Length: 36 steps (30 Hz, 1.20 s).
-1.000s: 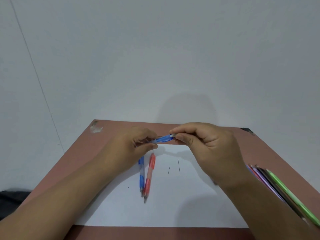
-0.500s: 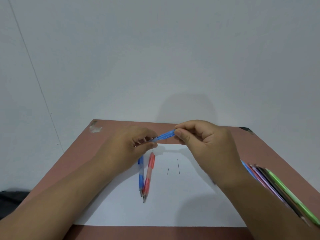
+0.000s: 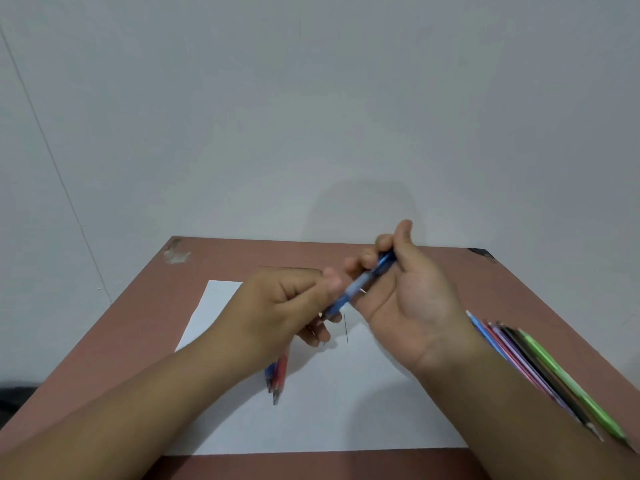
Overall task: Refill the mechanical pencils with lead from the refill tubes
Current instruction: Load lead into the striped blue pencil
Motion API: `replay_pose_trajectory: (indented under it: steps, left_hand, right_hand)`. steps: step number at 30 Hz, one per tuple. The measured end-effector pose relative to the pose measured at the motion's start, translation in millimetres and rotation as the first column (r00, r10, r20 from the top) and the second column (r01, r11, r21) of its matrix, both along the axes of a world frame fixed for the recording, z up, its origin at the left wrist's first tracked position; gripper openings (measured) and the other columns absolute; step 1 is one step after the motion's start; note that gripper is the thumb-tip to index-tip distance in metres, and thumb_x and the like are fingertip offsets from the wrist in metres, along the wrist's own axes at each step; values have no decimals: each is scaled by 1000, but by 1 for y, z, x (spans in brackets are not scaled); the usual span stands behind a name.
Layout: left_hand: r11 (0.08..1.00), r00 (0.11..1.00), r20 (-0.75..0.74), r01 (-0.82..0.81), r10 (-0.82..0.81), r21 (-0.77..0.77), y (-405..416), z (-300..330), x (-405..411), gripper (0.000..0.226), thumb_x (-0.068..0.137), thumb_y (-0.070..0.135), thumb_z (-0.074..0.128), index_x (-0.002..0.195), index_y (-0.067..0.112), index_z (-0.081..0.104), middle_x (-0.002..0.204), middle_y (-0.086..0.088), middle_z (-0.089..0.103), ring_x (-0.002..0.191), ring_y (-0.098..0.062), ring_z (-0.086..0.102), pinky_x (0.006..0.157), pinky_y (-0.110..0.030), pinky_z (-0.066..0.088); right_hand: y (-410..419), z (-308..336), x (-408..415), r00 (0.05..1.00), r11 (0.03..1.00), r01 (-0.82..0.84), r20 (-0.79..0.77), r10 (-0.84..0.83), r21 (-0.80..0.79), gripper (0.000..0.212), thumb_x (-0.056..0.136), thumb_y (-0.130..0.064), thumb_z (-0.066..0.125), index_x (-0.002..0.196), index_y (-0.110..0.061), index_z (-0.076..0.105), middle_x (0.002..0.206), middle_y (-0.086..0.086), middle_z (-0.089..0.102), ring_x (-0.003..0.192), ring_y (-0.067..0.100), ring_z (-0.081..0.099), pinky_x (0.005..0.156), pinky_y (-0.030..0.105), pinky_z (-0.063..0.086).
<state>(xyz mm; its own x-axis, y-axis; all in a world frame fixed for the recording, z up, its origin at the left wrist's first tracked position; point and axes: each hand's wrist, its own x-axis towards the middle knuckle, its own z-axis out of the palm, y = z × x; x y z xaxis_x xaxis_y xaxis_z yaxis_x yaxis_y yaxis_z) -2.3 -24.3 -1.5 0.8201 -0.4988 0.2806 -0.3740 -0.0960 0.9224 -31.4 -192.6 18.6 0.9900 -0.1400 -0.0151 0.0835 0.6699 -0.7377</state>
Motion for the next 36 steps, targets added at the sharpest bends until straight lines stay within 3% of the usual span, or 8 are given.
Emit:
replay_pose_trajectory:
  steps: [3,6,15,36]
  left_hand:
    - [994,968,-242,47,-71,-102,1,3,-3,51,87,53,53,92,10,80,83,-19,73,66,-33,68,59,-35,58]
    - [986,941,-312,93,-133,-140,1,3,-4,62,96,59,48,93,6,79,87,-23,73,68,-34,68,60,-34,57]
    - [968,921,-325,159,-217,-194,2,0,-3,64,91,56,41,98,4,79,92,-27,71,70,-35,66,60,-35,56]
    - [958,921,-294,199,-254,-205,3,-2,-2,63,90,54,40,96,3,78,87,-23,70,68,-33,65,59,-33,56]
  right_hand:
    - [-12,1,4,999,959,33,10,-38,281,48,102,-52,44,71,-16,47,60,-1,30,51,16,36,68,34,56]
    - [-21,1,2,997,927,34,45,-55,373,38,99,-38,41,69,-14,45,60,-2,28,51,15,28,58,28,45]
    - [-23,2,2,992,909,42,89,-87,414,38,96,-34,40,66,-13,47,58,-2,27,48,15,26,50,25,37]
    - [-22,5,0,984,903,36,141,-106,427,37,95,-34,38,63,-14,43,57,-3,25,47,15,25,51,25,38]
